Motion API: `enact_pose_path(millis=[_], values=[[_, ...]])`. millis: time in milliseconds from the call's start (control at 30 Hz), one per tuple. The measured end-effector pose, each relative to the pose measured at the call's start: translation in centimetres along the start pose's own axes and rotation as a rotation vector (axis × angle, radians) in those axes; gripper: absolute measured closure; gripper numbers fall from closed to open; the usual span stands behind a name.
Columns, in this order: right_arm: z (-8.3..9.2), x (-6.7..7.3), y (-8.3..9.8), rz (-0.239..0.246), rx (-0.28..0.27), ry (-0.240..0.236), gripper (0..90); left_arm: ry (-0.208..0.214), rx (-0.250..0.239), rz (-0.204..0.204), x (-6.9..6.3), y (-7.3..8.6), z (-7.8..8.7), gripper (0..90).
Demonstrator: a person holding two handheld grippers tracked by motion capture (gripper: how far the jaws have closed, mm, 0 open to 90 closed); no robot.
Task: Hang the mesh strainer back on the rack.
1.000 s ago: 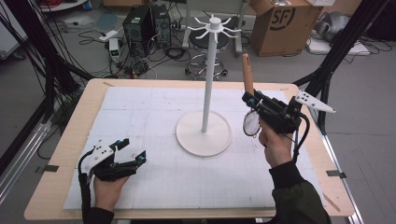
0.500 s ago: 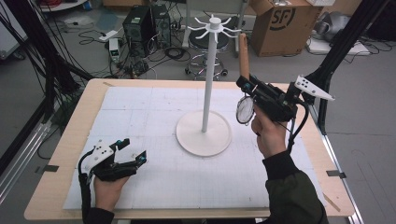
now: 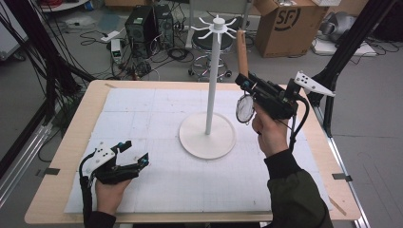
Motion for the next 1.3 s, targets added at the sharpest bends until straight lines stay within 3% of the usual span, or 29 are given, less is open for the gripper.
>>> enact_pose_path(millis=[567,700,767,833,867,1033,1067,1133,1167,1267,1300], values=[[-1.3,-0.7,1.1,-0.013,0.044,0.029,68.4,0.007,0.002,-0.004,-0.1,0.0,0.0,18.3],[-1.4,-0.6,1.1,-0.031,0.045,0.005,68.3,0.007,0.001,-0.005,-0.2,0.0,-0.1,18.1],[-1.4,-0.7,1.2,-0.018,0.052,0.008,67.5,0.01,0.003,-0.007,-0.3,0.0,-0.1,18.1],[-1.3,-0.8,1.1,-0.005,0.05,0.023,60.1,0.01,0.001,-0.009,-0.3,0.0,-0.1,18.1],[-1.2,-0.9,0.9,0.006,0.036,0.045,49.0,0.012,-0.002,-0.008,-0.3,0.0,-0.1,18.0],[-0.6,-0.9,1.3,0.029,0.061,0.056,42.8,0.013,-0.006,-0.013,-0.3,0.0,0.0,17.6],[-0.1,-1.1,1.9,0.051,0.093,0.086,35.7,0.014,-0.006,-0.016,-0.4,-0.1,0.0,17.0],[0.2,-1.2,2.3,0.063,0.102,0.097,32.6,0.014,-0.016,-0.016,-0.4,-0.2,0.0,16.8],[1.0,-1.6,3.0,0.073,0.115,0.126,25.1,0.017,-0.02,-0.016,-0.5,-0.3,0.0,16.7],[1.7,-2.0,3.8,0.075,0.135,0.144,23.5,0.02,-0.021,-0.019,-0.6,-0.4,-0.1,16.7],[2.4,-2.4,4.7,0.082,0.151,0.147,18.3,0.023,-0.022,-0.02,-0.7,-0.4,-0.1,16.6]])
Point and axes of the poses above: each handheld gripper's, and its own axes: z roughly backward along the jaws, y roughly out of its underside, x roughly to its left, the point moved 10 cm from there along -z, roughly forward along the jaws, and after that the axes turned 1 degree about -z, right-handed, at the moved point
